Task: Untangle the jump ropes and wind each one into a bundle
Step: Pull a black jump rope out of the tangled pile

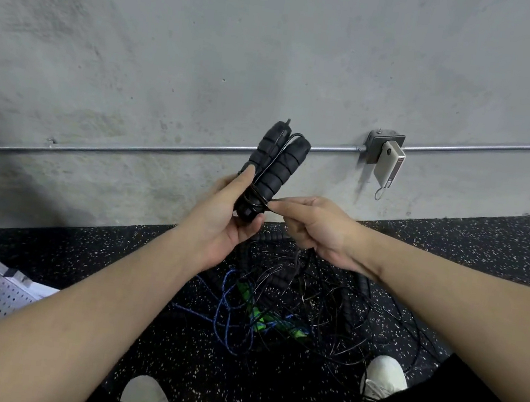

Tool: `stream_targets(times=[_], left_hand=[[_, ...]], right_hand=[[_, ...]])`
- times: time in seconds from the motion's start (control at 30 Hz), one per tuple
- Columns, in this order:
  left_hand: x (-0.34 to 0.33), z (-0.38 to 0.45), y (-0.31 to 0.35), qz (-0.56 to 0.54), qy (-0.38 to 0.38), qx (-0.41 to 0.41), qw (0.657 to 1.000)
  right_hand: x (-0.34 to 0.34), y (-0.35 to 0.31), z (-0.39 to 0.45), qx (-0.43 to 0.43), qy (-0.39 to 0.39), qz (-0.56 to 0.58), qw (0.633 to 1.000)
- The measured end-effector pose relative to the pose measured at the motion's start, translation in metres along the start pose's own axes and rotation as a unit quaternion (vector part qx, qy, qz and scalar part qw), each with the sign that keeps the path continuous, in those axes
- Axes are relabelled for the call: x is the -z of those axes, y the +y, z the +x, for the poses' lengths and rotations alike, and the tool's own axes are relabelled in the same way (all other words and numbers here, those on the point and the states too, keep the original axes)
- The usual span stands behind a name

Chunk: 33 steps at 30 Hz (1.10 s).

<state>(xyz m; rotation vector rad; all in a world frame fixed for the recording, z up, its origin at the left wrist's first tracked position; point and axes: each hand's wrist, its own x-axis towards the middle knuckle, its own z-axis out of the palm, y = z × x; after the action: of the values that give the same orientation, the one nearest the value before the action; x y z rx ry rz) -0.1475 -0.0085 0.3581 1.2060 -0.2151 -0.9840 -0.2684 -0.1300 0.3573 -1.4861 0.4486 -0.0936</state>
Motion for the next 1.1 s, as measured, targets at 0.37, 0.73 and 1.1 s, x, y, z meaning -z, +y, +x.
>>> stream_targets(times=[0.37,0.73,1.1], left_hand=[[0.007,0.002,0.014,-0.133,0.004,0.039,0.99],[0.019,0.0,0.009,-0.012,-0.163,0.156,0.974],[0.007,-0.01,-0.002,0.372,-0.229,0.131,0.89]], right_hand=[[-0.003,0.014,0.004,0.074,0.02,-0.11,0.991],[0.045,0.025,0.006,0.079,-0.008,-0.387,0.919],[0.06,0.016,0.018,0.09,-0.001,-0.392,0.916]])
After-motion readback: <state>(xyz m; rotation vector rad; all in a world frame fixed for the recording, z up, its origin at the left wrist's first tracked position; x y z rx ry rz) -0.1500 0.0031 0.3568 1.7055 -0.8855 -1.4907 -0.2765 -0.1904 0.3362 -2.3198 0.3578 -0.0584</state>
